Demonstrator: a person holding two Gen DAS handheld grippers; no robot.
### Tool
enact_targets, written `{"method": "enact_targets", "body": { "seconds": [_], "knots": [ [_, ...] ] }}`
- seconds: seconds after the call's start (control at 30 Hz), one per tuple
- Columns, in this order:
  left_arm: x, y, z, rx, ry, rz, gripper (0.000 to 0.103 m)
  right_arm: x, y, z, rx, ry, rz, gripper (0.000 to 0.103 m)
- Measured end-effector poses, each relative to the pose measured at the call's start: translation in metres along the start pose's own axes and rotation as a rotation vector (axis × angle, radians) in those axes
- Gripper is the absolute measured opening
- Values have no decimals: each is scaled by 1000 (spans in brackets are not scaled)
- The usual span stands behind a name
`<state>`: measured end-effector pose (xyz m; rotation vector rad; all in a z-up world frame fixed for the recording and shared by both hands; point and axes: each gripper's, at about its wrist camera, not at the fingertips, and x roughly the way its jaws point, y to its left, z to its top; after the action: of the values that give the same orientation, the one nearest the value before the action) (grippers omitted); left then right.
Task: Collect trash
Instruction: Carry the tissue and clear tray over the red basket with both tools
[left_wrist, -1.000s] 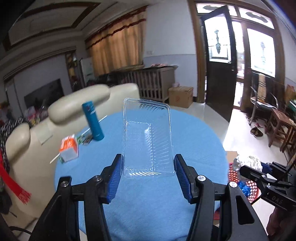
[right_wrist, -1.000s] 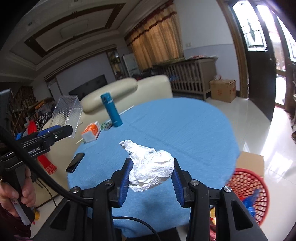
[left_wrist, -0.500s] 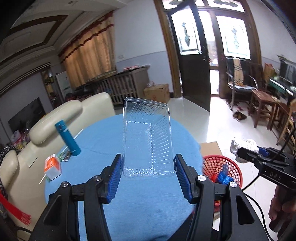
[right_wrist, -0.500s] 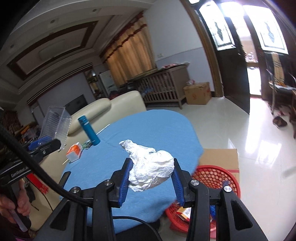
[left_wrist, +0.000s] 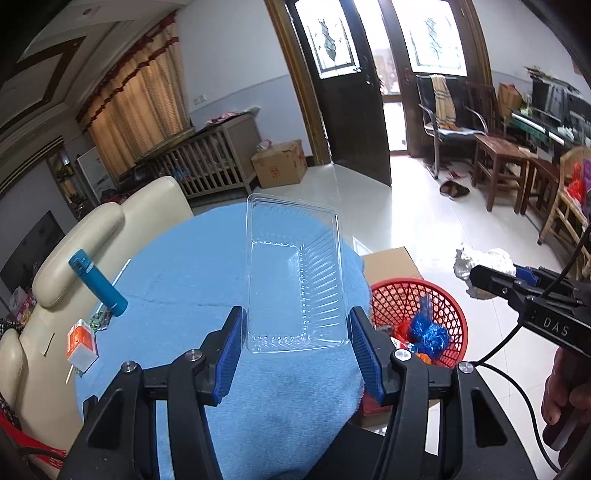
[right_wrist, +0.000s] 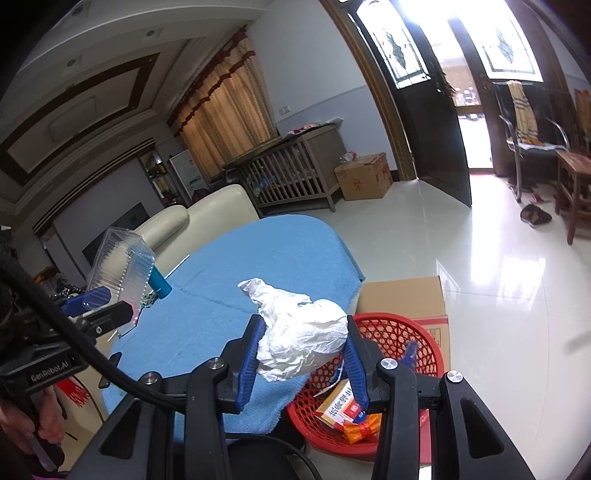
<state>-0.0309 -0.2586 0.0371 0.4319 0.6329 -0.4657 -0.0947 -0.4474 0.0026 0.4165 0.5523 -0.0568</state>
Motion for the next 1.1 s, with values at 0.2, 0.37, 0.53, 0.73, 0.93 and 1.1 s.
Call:
{"method": "enact_targets", "body": {
  "seconds": [0.2, 0.37, 0.53, 0.73, 0.93, 1.1],
  "knots": [
    [10, -14, 3, 42, 21, -16, 58, 1, -15, -4, 42, 13, -18, 44],
    [20, -22, 4, 69, 43, -31, 58, 6, -20, -6, 73, 35, -31, 45],
    [31, -29, 2, 84, 69, -47, 59, 11, -23, -8, 81, 51, -40, 45],
    [41, -35, 2, 102, 94, -60, 58, 16, -32, -11, 101, 64, -54, 45],
    [50, -43, 0, 126, 111, -76, 59, 21, -44, -15, 130, 79, -65, 45],
    [59, -51, 0, 144, 130, -107, 59, 25, -52, -20, 154, 93, -67, 46]
  ]
}}
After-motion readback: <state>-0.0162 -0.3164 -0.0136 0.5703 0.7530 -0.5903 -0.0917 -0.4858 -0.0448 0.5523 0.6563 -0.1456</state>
